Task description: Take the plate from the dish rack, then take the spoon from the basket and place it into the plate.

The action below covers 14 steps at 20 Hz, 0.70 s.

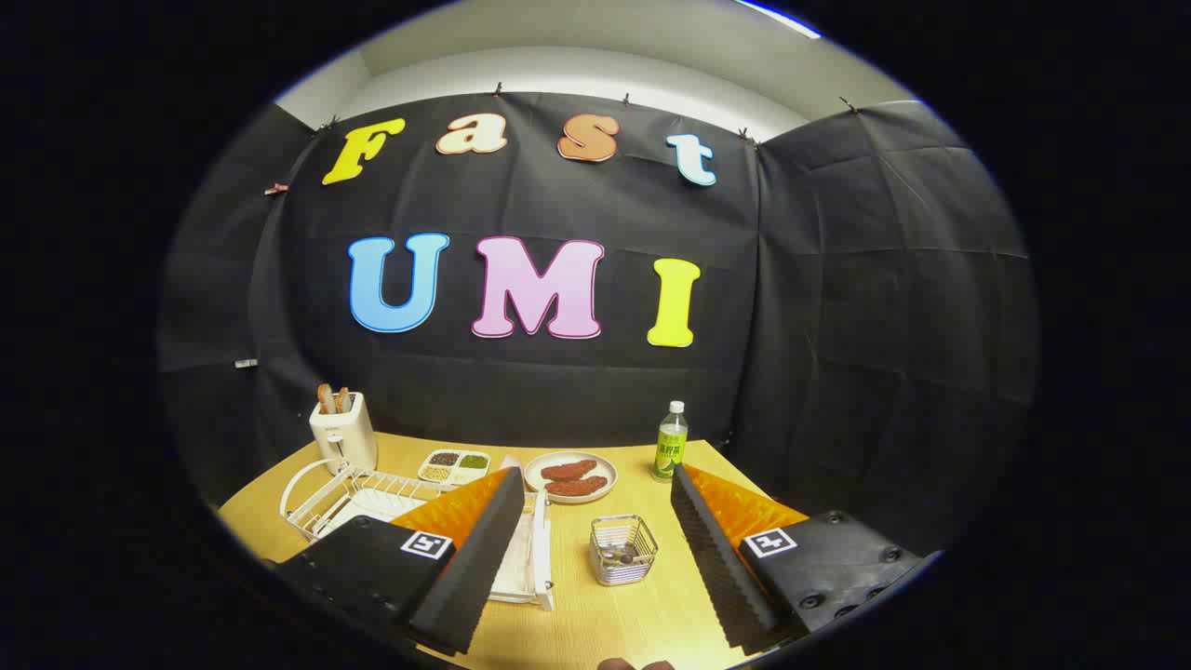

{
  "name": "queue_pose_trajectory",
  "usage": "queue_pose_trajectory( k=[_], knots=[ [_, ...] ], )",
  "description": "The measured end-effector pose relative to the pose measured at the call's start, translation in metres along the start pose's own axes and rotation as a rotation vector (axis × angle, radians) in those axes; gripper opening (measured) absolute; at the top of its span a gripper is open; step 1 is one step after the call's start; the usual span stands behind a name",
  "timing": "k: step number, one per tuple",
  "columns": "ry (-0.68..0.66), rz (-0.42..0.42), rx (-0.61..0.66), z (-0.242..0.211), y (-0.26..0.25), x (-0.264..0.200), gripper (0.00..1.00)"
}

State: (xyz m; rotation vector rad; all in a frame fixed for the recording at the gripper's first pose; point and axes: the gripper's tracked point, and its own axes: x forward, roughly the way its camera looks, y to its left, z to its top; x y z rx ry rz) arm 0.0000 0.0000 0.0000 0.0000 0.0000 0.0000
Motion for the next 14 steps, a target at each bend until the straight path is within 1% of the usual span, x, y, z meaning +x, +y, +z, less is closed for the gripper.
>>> queue_pose_trajectory(
  k=[9,14],
  knots=[
    [0.006,0.036,-0.026,0.001,0.024,0.005,0.97],
    [0.015,0.034,-0.021,0.002,0.028,0.01,0.97]
  ],
)
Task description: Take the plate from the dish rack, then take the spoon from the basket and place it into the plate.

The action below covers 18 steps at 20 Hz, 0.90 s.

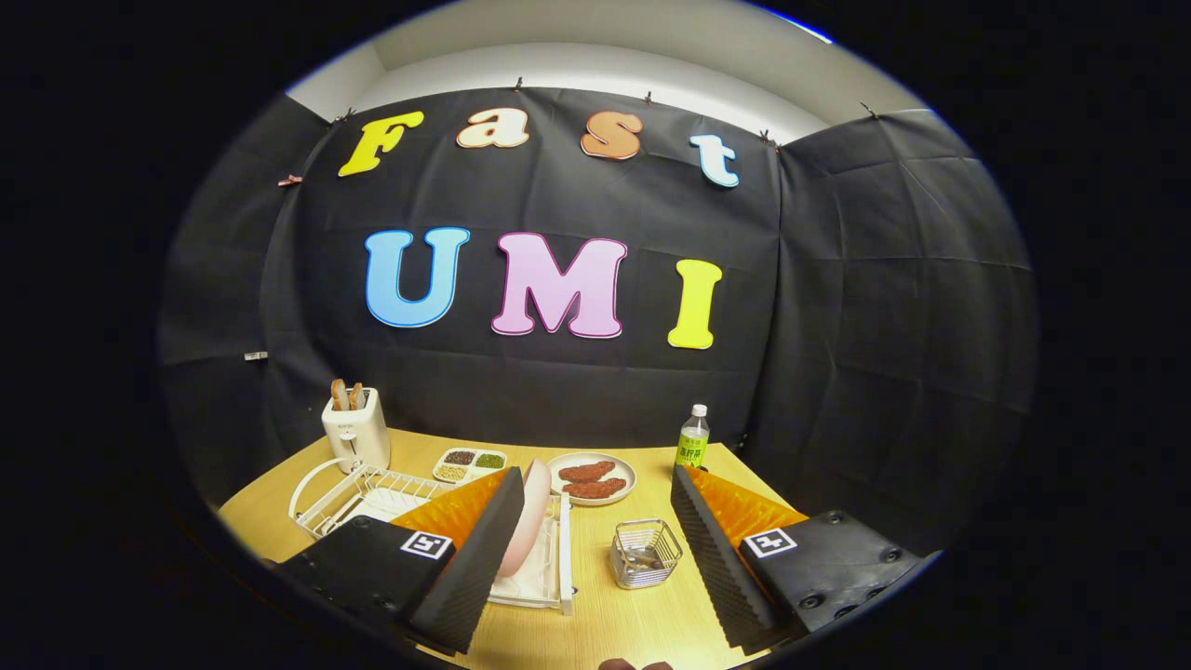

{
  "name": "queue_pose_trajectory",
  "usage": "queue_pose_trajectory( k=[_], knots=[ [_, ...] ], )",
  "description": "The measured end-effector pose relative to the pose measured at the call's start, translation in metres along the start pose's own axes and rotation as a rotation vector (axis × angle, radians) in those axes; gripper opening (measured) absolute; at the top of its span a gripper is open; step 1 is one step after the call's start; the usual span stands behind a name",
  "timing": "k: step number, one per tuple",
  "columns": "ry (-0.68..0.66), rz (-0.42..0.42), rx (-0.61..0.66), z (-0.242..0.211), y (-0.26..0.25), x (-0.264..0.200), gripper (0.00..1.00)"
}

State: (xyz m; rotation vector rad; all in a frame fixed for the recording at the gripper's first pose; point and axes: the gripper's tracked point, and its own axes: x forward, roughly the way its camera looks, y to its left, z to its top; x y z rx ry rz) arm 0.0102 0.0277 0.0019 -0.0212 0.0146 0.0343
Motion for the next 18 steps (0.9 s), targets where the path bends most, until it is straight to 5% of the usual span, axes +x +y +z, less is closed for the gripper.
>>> queue_pose_trajectory(
  k=[11,18],
  knots=[
    [0.083,0.025,-0.052,0.003,0.005,0.028,0.97],
    [0.257,0.093,-0.099,-0.019,0.03,0.076,0.97]
  ],
)
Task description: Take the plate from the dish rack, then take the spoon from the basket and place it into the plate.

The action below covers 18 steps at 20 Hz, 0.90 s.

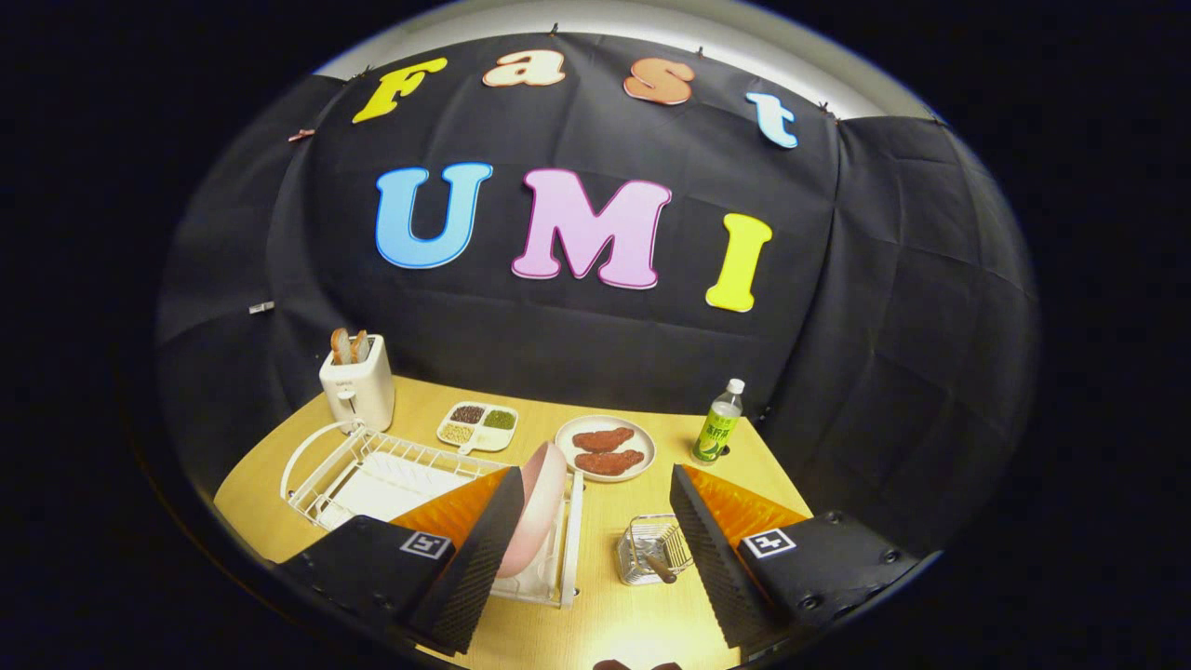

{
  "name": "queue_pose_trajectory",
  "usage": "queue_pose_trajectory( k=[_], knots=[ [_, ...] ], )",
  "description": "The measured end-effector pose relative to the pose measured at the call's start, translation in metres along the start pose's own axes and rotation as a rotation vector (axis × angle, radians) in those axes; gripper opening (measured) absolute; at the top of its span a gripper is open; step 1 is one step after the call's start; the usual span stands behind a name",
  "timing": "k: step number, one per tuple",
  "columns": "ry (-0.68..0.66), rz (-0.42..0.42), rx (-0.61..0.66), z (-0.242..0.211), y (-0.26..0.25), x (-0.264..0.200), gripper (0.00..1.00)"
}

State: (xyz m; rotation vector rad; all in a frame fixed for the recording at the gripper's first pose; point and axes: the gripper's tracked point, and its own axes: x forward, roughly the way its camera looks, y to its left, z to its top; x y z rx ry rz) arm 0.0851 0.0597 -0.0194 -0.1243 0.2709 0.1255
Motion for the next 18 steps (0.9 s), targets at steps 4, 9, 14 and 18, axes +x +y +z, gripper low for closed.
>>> queue_pose_trajectory(
  k=[4,9,14,18],
  knots=[
    [0.13,0.018,-0.024,-0.013,0.01,0.039,0.97],
    [0.303,-0.003,0.01,-0.041,0.017,0.079,0.96],
    [0.392,-0.035,-0.011,-0.065,0.025,0.106,0.75],
    [0.447,-0.042,-0.01,-0.079,0.034,0.115,0.42]
  ],
)
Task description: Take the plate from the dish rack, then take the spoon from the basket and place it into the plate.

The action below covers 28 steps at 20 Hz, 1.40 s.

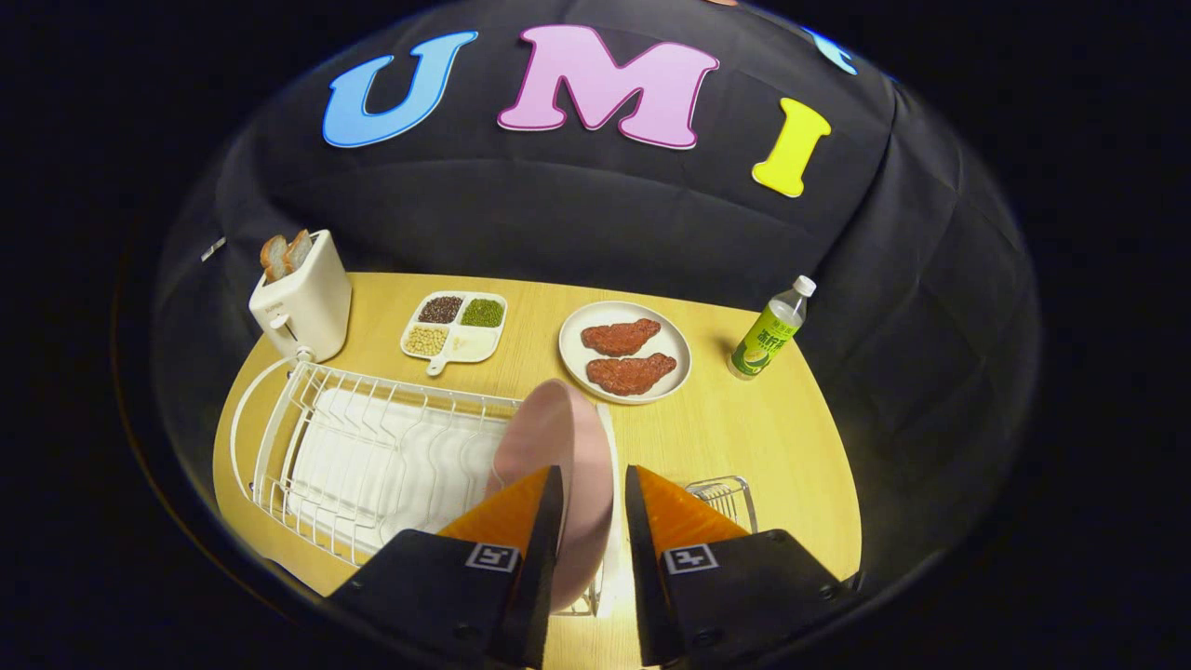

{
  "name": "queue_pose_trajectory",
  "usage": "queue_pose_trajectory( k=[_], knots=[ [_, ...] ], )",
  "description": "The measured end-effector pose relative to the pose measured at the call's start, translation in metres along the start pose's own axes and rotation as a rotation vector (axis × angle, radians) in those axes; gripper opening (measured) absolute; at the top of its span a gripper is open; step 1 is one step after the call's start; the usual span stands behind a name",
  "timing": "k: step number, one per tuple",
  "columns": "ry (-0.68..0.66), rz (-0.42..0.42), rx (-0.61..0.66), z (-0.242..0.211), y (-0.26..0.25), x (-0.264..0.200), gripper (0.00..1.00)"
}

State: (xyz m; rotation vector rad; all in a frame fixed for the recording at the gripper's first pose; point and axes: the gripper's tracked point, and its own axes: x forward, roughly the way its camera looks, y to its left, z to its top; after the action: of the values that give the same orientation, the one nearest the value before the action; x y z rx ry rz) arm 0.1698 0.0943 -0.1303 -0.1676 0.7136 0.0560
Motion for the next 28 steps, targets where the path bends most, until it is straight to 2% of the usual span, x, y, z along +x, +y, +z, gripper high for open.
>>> queue_pose_trajectory(
  k=[5,9,12,21,23,28],
  knots=[
    [0.03,-0.033,0.041,-0.002,0.002,0.006,0.29],
    [-0.015,-0.059,0.013,0.004,0.003,0.004,0.23],
    [-0.034,-0.089,0.006,0.006,0.007,-0.002,0.23],
    [-0.178,-0.226,-0.257,0.051,-0.002,-0.018,0.22],
    [-0.175,-0.198,-0.245,0.054,0.001,-0.019,0.17],
    [-0.141,-0.129,-0.171,0.04,-0.004,-0.027,0.16]
  ],
)
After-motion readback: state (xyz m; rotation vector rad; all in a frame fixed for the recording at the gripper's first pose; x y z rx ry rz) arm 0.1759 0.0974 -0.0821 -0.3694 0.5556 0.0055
